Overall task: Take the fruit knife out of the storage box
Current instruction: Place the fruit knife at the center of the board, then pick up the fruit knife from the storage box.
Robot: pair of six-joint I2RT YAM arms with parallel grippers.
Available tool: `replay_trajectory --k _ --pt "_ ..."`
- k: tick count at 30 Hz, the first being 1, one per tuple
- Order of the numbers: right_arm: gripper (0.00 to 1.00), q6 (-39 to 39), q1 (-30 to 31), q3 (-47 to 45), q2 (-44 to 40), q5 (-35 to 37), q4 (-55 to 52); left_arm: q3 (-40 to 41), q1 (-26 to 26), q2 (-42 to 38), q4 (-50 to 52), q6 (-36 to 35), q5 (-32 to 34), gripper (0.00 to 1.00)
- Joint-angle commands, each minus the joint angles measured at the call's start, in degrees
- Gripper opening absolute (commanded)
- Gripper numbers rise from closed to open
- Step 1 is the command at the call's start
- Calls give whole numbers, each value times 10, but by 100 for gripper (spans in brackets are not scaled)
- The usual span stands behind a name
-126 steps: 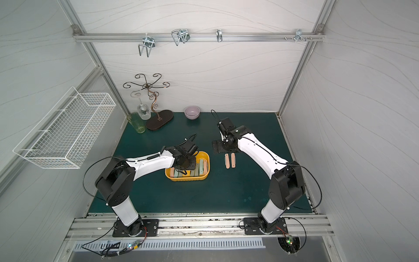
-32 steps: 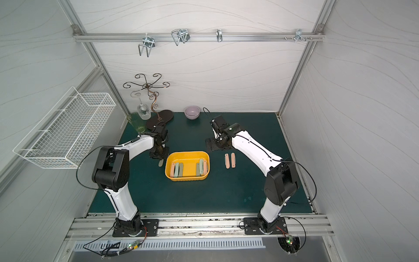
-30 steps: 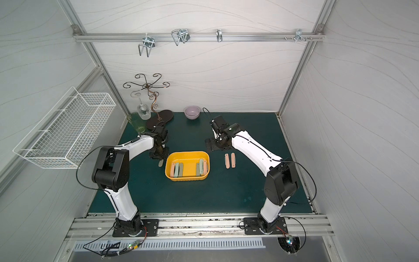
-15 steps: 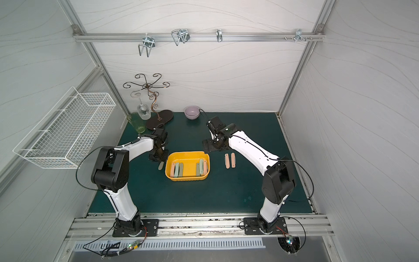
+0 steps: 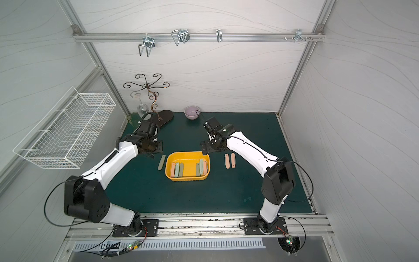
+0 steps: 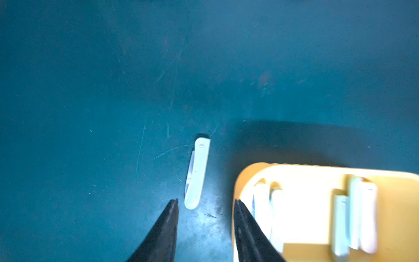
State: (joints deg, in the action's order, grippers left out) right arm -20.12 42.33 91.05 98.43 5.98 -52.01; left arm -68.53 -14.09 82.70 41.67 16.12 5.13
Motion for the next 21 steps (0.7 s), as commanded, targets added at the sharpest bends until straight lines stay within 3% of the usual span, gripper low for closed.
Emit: replay_trajectory --k 1,8,21 --pt "99 -9 5 10 7 4 -21 -26 -61 -3 28 44 -28 43" --pt "99 -13 4 -23 -15 -7 -11 2 -165 25 -6 113 -24 40" --pt "99 -24 0 -78 -61 -50 13 47 -203 128 -71 157 -16 42"
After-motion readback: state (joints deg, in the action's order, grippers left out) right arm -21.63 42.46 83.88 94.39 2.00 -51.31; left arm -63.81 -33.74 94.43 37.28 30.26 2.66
